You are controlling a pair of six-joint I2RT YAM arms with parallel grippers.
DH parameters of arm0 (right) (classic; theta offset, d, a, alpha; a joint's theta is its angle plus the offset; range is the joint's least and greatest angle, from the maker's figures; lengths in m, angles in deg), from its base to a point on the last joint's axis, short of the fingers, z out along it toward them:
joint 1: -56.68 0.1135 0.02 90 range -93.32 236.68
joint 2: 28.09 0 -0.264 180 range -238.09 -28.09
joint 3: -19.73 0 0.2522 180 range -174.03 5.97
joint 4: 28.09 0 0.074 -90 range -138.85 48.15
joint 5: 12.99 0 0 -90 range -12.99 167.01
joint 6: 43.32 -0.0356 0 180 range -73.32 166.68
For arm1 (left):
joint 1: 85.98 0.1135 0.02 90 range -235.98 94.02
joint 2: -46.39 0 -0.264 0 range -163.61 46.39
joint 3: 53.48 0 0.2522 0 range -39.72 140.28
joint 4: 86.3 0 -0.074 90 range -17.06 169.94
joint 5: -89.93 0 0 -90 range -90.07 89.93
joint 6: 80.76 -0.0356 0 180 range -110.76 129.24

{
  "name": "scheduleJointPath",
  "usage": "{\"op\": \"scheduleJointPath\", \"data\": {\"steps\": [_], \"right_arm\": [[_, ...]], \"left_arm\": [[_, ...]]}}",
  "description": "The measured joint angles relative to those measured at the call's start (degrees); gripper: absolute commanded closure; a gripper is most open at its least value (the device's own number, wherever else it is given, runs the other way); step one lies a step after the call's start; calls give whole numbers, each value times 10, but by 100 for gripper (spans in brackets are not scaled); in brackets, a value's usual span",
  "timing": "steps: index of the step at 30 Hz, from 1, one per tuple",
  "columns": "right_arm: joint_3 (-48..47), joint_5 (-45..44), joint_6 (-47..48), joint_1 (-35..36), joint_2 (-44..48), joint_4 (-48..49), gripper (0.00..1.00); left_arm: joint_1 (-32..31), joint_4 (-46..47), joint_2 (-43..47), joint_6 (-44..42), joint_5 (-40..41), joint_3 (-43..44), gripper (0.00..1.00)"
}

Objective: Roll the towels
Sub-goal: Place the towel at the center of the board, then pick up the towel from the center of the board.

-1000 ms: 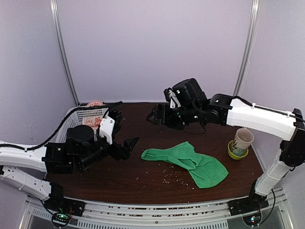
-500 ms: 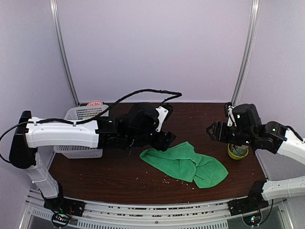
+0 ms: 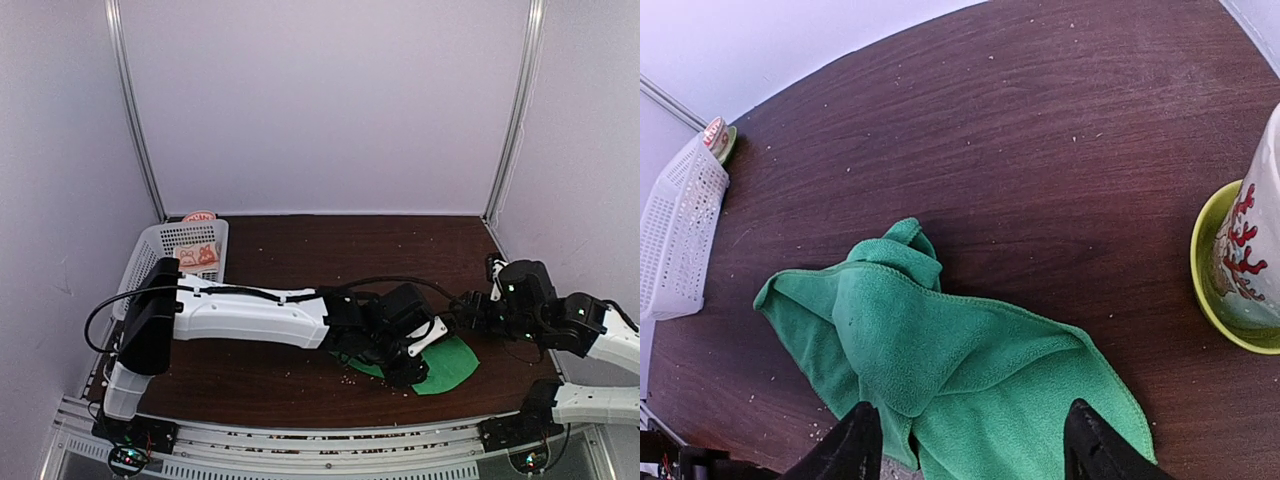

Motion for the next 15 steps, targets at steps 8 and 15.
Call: {"op": "scheduleJointPath", "data": {"steps": [8,15], "right_arm": [[0,-15,-12,0,43,-24,39],[0,-25,-28,0,79,-43,39]], "left_arm": [[2,-54,-52,-3,15,6,57],[3,-56,-78,-14,44,14,54]]}}
